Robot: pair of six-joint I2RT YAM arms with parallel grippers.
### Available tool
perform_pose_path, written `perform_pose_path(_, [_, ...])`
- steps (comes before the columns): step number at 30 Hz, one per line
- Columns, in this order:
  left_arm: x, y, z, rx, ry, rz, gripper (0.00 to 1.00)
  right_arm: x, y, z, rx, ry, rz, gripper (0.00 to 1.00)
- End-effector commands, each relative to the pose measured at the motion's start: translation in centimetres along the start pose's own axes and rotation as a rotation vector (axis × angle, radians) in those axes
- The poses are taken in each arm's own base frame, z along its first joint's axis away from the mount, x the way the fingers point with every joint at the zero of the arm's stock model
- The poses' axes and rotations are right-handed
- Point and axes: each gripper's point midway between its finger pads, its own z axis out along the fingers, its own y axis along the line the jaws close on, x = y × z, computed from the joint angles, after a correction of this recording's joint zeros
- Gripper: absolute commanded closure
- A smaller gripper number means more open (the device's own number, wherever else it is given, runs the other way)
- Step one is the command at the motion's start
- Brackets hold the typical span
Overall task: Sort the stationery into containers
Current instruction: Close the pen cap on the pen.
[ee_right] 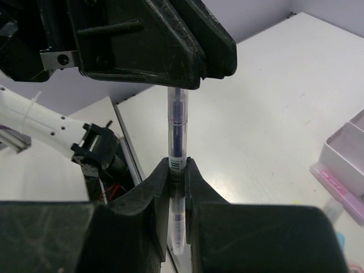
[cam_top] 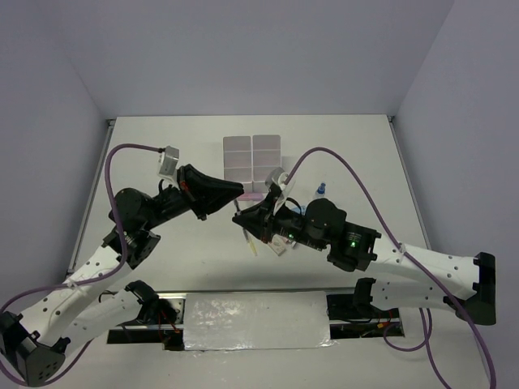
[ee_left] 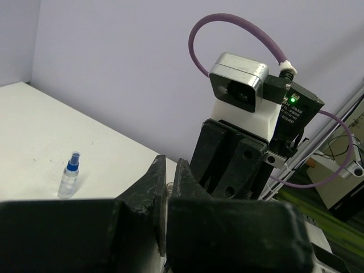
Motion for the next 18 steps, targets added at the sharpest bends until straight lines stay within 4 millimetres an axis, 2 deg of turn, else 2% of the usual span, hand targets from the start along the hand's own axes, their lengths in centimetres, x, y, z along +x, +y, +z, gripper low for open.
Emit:
perform_pose_path(1, [0.9, -0.1, -0.3, 0.035, -0.002, -0.006, 1.00, -6.1, 0.9, 0.1, -0.011, -0.145, -0.040, 1.00])
perform_pose_path(4, [2.8, 0.9, -0.7, 0.011, 0.017, -0.050, 1.00, -8.1, 0.6, 0.3, 0.005, -0.182, -0.064, 1.00])
perform_pose_path(7, [4.7, 1.6, -1.1, -0.004, 0.041, -0.082, 1.00, -12.1, 0.4, 0.2, -0.001, -0.260, -0.073, 1.00])
perform_pose_path(10, [6.7, 2.2, -1.1, -0.031, 0.080, -0.108, 1.00, -14.0, 0.0, 0.8, -0.006, -0.281, -0.091, 1.00])
perform_pose_path(11, [7.2, 2.5, -1.1, -0.046, 0.091, -0.117, 1.00, -15.8, 0.3, 0.6, -0.010, -0.314, -0.099, 1.00])
perform_pose_path(12, [8.2, 2.6, -1.2, -0.050, 0.107, -0.126, 1.00, -16.1, -0.1, 1.3, -0.001, -0.308, -0.111, 1.00])
perform_pose_path(13, [8.6, 2.7, -1.3, -0.054, 0.112, -0.130, 1.00, -18.4, 0.6, 1.1, -0.023, -0.348, -0.116, 1.00])
perform_pose_path(16, [9.6, 2.8, -1.5, -0.058, 0.111, -0.155, 1.00, -20.9, 1.1, 2.1, -0.047, -0.365, -0.126, 1.00])
perform_pose_path(18, [10.0, 2.4, -1.6, -0.042, 0.111, -0.169, 1.00, -21.3, 1.5, 2.9, -0.066, -0.358, -0.134, 1.00])
